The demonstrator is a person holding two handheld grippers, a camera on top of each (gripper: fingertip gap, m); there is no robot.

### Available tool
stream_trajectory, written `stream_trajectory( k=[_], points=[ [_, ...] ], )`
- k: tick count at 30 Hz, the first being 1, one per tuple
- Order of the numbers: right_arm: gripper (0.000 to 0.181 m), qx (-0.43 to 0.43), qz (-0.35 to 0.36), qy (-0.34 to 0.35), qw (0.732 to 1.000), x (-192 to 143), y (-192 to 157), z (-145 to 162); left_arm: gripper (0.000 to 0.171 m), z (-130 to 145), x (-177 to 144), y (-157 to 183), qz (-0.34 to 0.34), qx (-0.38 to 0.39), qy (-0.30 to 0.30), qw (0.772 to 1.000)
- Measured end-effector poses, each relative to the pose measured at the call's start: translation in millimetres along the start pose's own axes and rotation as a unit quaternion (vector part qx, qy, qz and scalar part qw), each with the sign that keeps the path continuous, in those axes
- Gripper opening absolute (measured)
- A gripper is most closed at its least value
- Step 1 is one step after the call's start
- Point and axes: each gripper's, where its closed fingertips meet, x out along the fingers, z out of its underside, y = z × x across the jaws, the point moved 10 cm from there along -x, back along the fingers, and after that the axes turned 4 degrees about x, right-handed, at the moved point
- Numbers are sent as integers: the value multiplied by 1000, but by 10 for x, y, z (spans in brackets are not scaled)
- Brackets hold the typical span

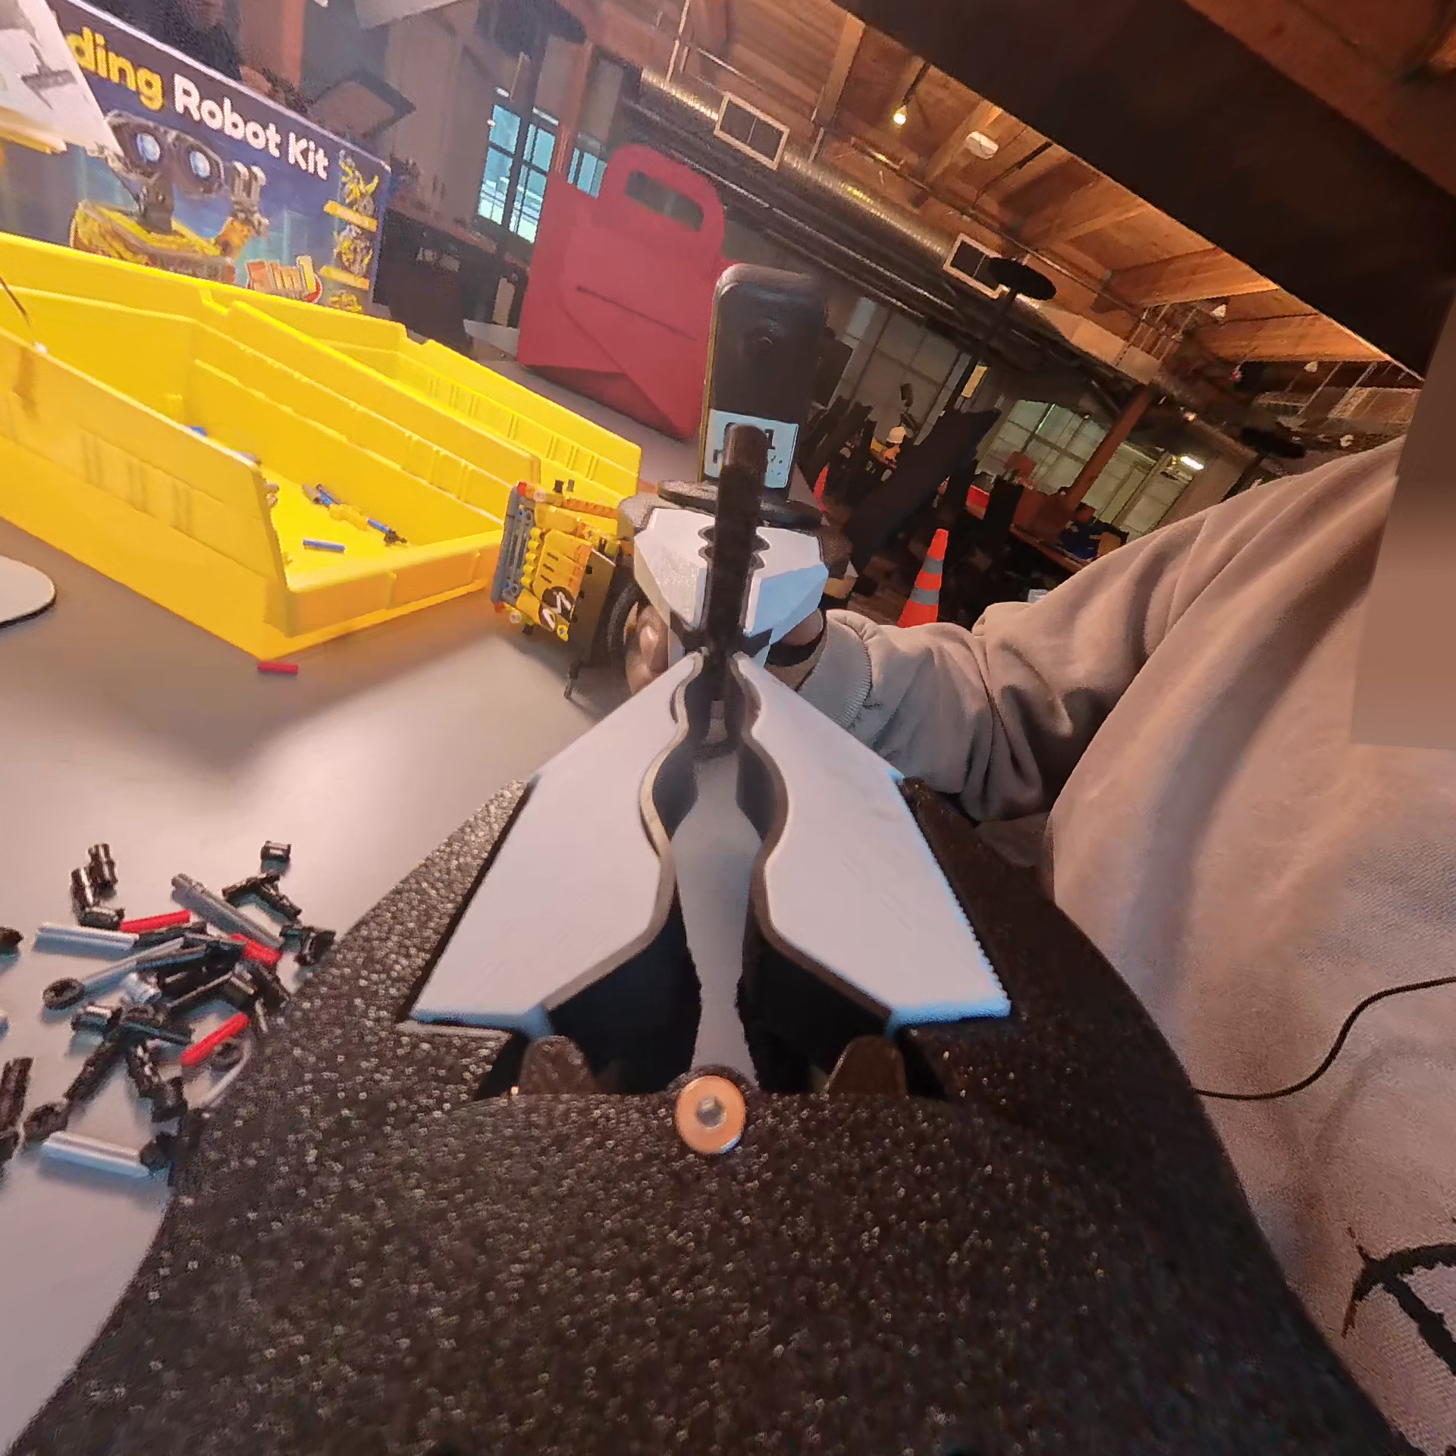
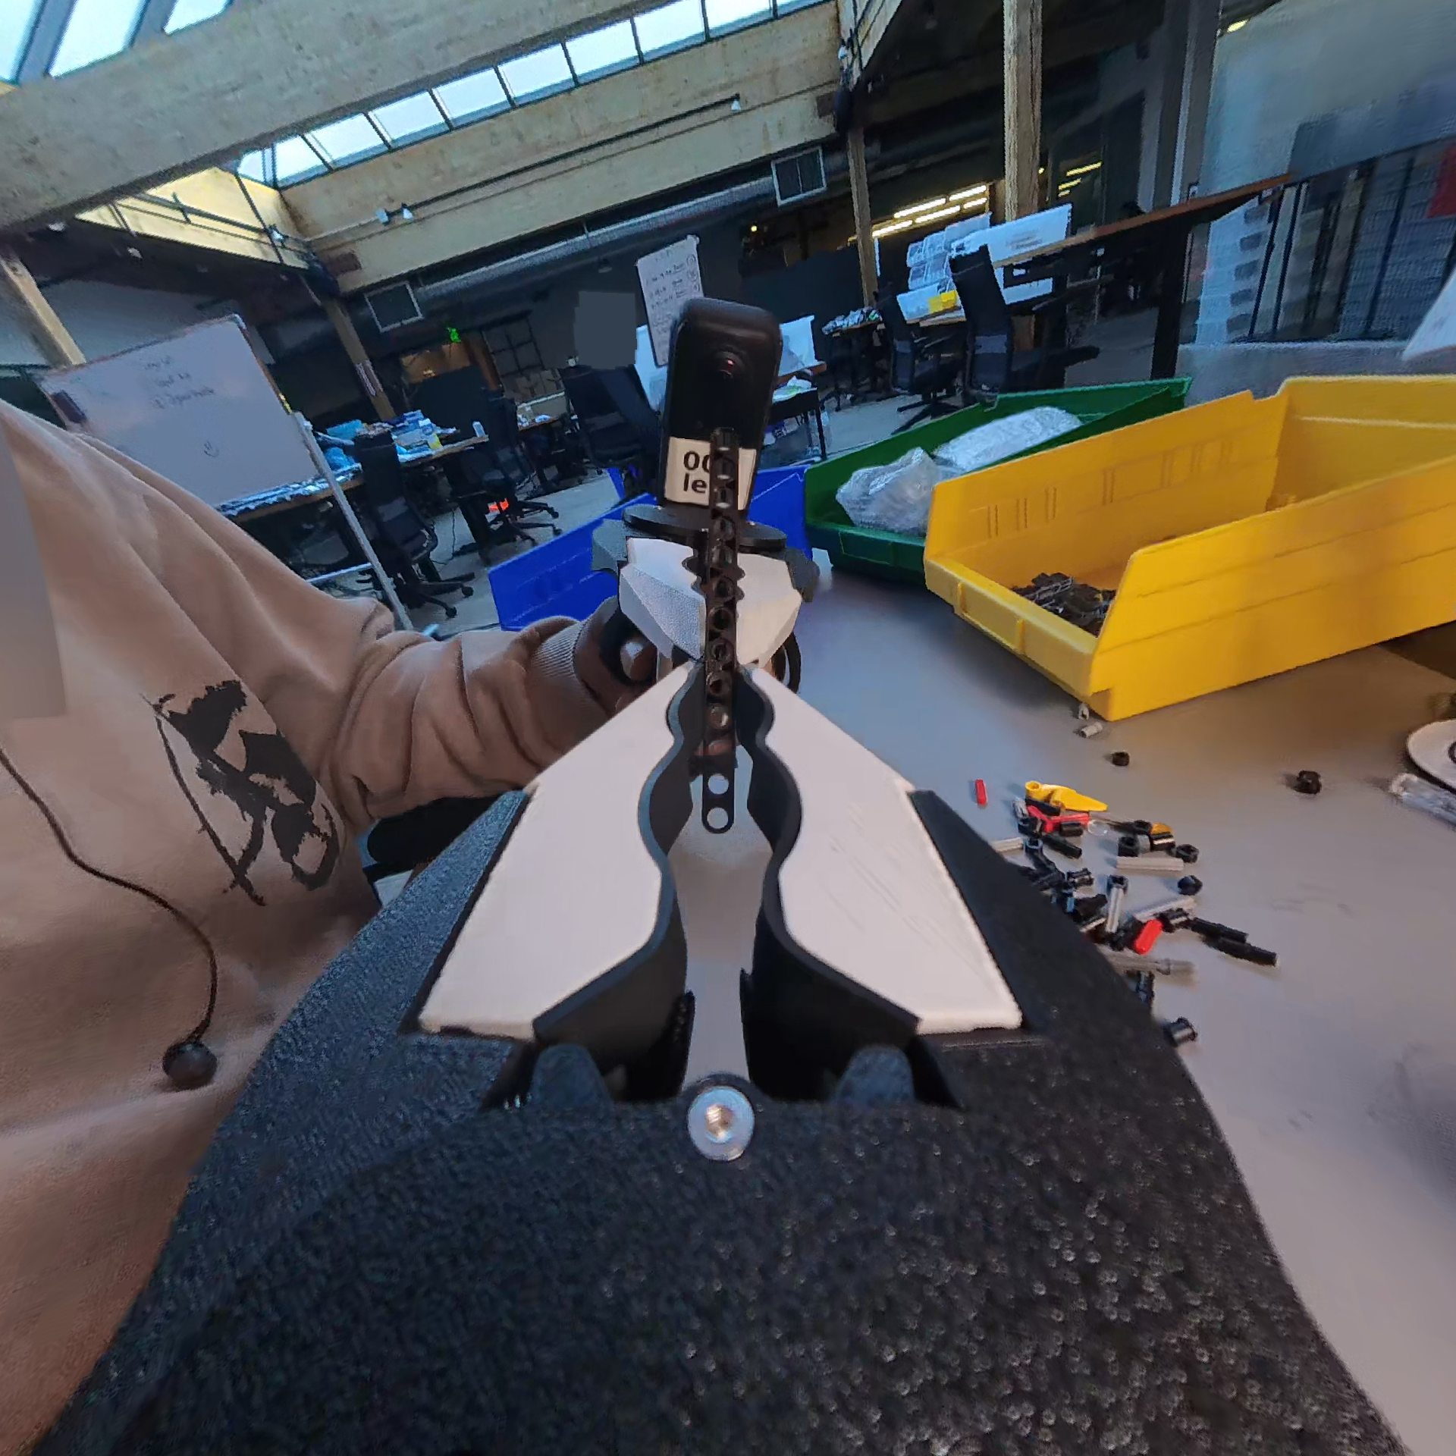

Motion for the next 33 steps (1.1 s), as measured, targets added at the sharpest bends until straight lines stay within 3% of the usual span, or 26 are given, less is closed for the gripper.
stream_trajectory(
  k=[4, 5, 7, 9, 11, 14, 17, 19, 24, 33],
  points=[
    [4, -1, 9, 31, 999, 4, -61, -89, 2, -71, -3, 33, -1, 12, 22, 1000],
    [6, 8, 13, 66, 998, -42, -56, -124, 2, -75, -70, 15, -18, 13, 32, 999],
    [1, 47, 34, 223, 973, -560, 59, -436, 1, -38, -420, -94, -64, -20, 83, 994],
    [4, -23, 56, 136, 989, -375, -115, -316, 2, 23, -456, -143, -113, -9, 54, 992],
    [5, -26, 39, 81, 996, -67, -176, -140, 3, 97, -275, -251, -186, 34, -52, 981],
    [5, -7, 79, 60, 995, -169, 51, -138, 4, 241, -153, -472, -283, 87, -185, 937],
    [5, -29, 139, 8, 990, -246, 135, -20, 4, 364, -131, -665, -319, 77, -225, 917],
    [5, -57, 163, -28, 984, -226, 161, 30, 15, 385, -115, -684, -305, 68, -213, 926],
    [5, -124, 198, -86, 968, -127, 164, 180, 40, 262, -155, -503, -203, 27, -94, 974],
    [5, -254, 229, -173, 924, 36, 101, 385, 35, 278, -159, -329, -147, 34, -75, 986]
  ],
)
